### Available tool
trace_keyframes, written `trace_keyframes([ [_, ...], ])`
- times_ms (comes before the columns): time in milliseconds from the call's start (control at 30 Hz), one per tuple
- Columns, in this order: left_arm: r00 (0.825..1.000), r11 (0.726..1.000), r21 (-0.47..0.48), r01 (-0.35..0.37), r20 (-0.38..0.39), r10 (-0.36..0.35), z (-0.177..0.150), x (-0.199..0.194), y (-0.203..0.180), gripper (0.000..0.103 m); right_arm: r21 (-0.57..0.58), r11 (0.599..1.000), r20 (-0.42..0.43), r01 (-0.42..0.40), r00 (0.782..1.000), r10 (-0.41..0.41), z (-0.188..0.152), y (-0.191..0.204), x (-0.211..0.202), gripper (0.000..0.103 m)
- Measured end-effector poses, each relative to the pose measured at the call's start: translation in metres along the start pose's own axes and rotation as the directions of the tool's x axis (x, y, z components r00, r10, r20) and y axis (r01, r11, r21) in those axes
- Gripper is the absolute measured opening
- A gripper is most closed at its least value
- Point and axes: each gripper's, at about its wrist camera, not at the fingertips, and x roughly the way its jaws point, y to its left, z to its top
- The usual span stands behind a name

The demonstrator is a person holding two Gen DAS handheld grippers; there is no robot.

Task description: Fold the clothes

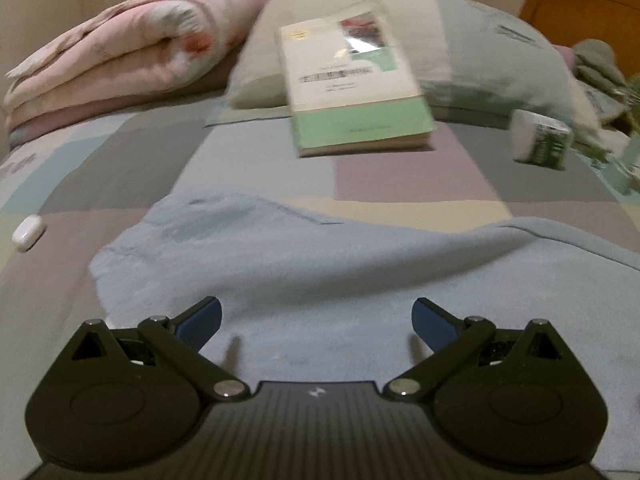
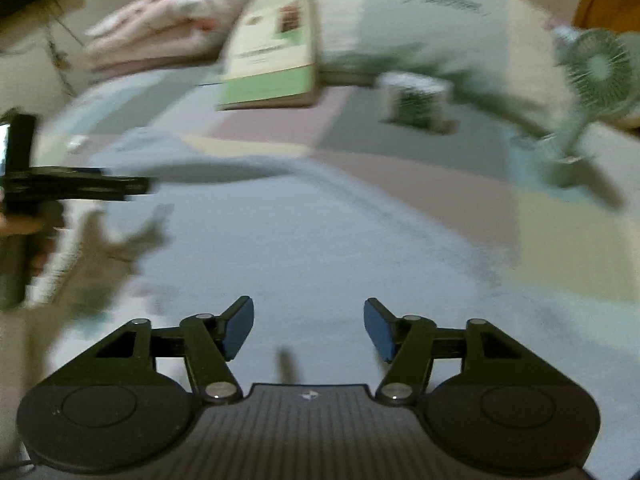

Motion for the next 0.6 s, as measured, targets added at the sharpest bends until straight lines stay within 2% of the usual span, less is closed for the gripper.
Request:
trace_keyframes([
  [100,0.999,0.999,-0.022,0.045,-0.011,-0.045,0.007,-0.003,-0.009,0.101,0.049,0.996,0.01,-0.068,0.998,0.068,-0.009,0.022,0.002,0.069],
  [167,0.998,0.998,0.04,0.057,0.004,-0.057,0.01,-0.016,-0.009,0.101,0.068,0.991,0.007,-0.112,0.994,0.112,-0.014,0.034,-0.005,0.069],
  [200,0.998,0.995,0.082,0.06,0.016,-0.062,0.012,-0.023,-0.009,0.101,0.033,0.992,0.012,-0.12,0.993,0.12,-0.017,0.04,-0.012,0.074],
  [267,0.998,0.994,0.111,0.019,0.063,-0.026,0.014,-0.04,0.008,0.101,-0.017,0.995,0.029,-0.099,0.995,0.099,-0.02,0.045,-0.027,0.082],
  [333,0.996,0.996,0.088,-0.016,0.083,0.009,0.011,-0.05,0.038,0.101,-0.002,0.996,0.037,-0.091,0.995,0.091,-0.022,0.043,-0.036,0.083],
  [400,1.0,0.999,-0.033,-0.01,0.012,0.011,0.002,-0.039,0.074,0.101,0.037,0.994,0.042,-0.104,0.994,0.102,-0.021,0.037,-0.038,0.083],
  [467,0.999,0.986,-0.166,0.003,-0.049,-0.011,-0.011,-0.026,0.106,0.101,0.062,0.991,0.045,-0.115,0.993,0.113,-0.017,0.035,-0.035,0.083],
  [533,0.995,0.955,-0.292,0.054,-0.061,-0.075,-0.026,-0.011,0.13,0.1,0.068,0.989,0.041,-0.135,0.99,0.132,-0.011,0.039,-0.028,0.083],
  [600,0.984,0.898,-0.419,0.132,-0.053,-0.169,-0.037,0.006,0.149,0.099,0.058,0.986,0.03,-0.158,0.987,0.157,-0.002,0.046,-0.018,0.083],
])
